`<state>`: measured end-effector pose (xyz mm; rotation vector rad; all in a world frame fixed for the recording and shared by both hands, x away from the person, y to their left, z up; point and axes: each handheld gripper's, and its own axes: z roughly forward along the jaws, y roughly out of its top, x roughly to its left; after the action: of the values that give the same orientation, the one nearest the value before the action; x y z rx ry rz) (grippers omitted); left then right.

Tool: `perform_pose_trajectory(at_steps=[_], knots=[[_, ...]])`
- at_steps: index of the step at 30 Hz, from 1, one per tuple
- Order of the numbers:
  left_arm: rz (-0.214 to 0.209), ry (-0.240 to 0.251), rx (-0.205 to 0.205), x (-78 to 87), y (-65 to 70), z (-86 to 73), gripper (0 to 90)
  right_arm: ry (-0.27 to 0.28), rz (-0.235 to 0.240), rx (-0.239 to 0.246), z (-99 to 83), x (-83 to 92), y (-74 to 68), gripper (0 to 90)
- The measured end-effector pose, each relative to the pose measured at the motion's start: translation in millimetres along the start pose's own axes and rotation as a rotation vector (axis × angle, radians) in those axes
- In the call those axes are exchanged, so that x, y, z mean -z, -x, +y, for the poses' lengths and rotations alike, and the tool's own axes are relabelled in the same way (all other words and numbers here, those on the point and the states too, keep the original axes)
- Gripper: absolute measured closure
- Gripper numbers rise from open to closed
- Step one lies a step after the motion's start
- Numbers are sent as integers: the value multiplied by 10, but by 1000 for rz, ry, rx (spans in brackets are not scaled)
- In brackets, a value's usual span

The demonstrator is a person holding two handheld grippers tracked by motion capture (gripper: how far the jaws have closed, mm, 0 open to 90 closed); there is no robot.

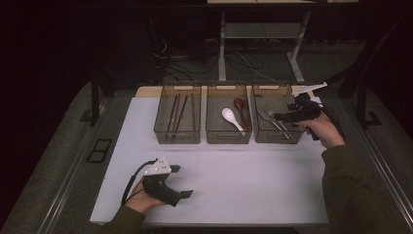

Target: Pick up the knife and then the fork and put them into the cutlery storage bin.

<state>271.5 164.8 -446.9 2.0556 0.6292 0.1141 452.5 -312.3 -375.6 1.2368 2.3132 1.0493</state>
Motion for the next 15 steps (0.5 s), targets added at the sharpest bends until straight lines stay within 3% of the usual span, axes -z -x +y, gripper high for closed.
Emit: perform_pose_trajectory(at_steps=[15], knots=[[-4, 3, -4, 21, 4, -9, 0, 92, 61, -5, -230, 254, -230, 168]])
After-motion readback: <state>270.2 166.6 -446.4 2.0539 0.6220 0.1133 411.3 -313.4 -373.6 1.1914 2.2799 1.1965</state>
